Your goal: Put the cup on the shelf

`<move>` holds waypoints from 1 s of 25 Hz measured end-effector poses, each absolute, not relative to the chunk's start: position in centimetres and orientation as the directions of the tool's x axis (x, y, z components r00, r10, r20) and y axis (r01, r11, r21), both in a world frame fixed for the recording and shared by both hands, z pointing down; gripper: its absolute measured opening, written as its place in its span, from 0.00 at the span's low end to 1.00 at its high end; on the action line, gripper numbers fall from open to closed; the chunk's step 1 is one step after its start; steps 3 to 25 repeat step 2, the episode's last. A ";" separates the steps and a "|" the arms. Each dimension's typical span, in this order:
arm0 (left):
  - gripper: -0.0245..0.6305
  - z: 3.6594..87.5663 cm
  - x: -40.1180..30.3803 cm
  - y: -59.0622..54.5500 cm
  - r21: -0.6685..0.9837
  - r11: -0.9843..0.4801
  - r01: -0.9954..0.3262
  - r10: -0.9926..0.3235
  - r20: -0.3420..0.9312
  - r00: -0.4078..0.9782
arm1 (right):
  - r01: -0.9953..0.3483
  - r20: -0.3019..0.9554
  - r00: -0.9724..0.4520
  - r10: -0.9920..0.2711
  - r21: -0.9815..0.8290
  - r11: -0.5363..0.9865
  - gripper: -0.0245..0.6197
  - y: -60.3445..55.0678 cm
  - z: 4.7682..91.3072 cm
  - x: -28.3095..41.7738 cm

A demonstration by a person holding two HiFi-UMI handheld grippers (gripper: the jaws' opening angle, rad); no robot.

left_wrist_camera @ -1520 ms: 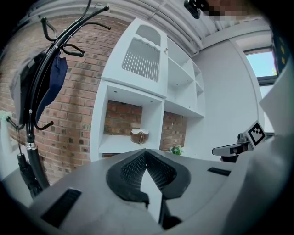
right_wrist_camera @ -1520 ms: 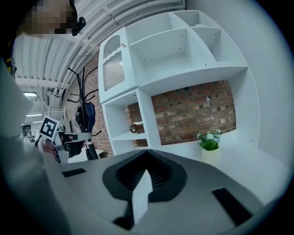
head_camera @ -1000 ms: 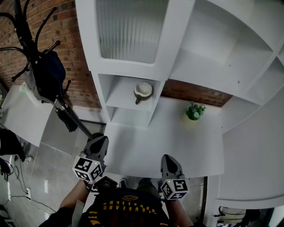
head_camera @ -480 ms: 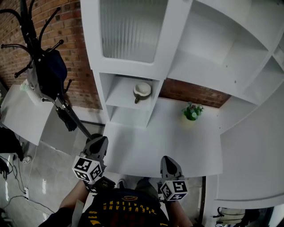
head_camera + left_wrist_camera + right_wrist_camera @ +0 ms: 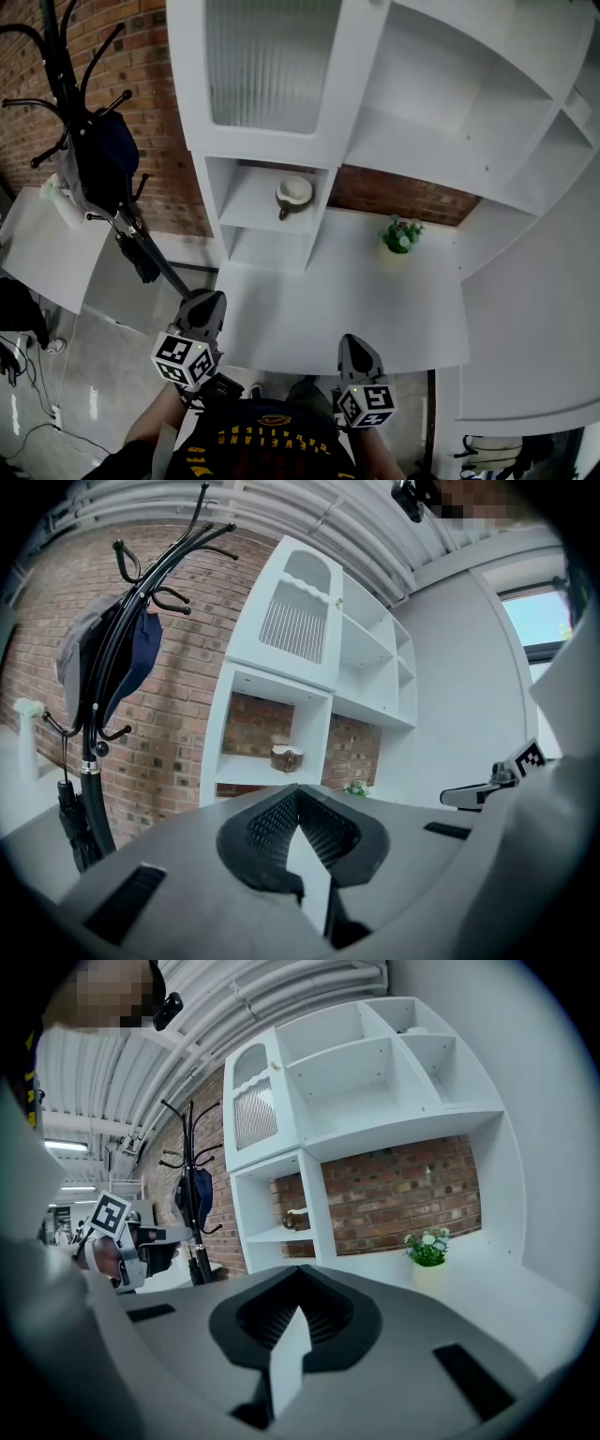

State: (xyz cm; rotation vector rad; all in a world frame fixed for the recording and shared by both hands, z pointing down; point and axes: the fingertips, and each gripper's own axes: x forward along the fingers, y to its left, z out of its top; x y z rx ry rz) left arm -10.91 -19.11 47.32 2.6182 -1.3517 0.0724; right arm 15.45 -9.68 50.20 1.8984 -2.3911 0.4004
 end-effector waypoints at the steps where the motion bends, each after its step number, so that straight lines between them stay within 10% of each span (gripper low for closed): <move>1: 0.04 47.2 -10.8 -19.2 0.149 -0.565 -0.811 -0.802 0.130 0.583 | -0.965 0.209 -0.235 -0.949 -0.163 0.203 0.05 -9.6 50.2 15.5; 25: 0.04 47.1 -10.8 -19.2 0.150 -0.566 -0.810 -0.802 0.128 0.584 | -0.966 0.210 -0.232 -0.950 -0.164 0.200 0.05 -9.5 50.2 15.6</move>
